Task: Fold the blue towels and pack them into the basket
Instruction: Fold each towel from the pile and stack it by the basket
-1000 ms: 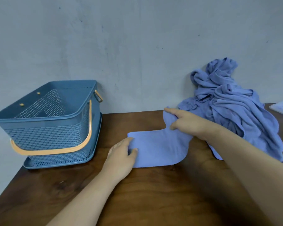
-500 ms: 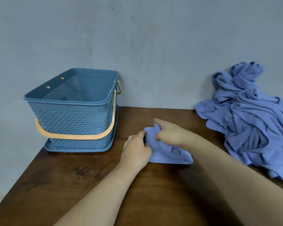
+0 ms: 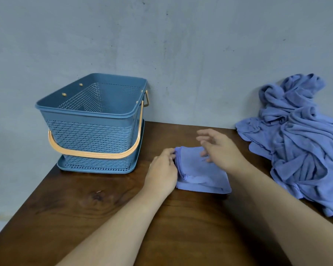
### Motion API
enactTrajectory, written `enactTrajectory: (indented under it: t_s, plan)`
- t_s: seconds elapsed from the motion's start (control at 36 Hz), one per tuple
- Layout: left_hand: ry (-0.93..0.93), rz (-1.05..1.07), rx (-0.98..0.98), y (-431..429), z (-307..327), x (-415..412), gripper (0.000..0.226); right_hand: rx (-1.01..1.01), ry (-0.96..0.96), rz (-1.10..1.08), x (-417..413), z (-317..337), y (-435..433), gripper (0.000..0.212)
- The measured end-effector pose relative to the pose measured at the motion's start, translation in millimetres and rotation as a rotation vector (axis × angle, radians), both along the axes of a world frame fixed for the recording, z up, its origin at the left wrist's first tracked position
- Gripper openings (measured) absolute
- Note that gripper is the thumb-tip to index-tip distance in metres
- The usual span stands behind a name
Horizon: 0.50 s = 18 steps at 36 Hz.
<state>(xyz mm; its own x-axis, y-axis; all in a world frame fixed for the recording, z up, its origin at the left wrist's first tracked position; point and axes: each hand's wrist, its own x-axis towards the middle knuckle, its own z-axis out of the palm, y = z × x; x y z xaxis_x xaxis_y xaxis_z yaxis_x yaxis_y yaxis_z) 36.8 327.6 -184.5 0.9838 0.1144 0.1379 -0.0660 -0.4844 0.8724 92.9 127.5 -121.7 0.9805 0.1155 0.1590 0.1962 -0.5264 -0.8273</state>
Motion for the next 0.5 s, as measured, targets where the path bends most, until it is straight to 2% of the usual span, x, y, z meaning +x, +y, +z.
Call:
enactTrajectory:
  t_s: [0.08,0.22,0.39,0.5]
  plan:
    - [0.02,0.012,-0.018,-1,1,1,0.034,-0.224,-0.179,0.012,7,-6,-29,0.037]
    - [0.023,-0.004,-0.013,-4,6,-3,0.029,-0.387,-0.126,0.199,3,-28,-46,0.024]
    - [-0.015,0.025,-0.027,-4,3,-1,0.018,-0.513,-0.021,0.269,-21,-48,-34,0.073]
    - [-0.081,0.052,-0.01,-4,1,-1,0.02,-0.712,-0.013,0.305,-24,-47,-28,0.094]
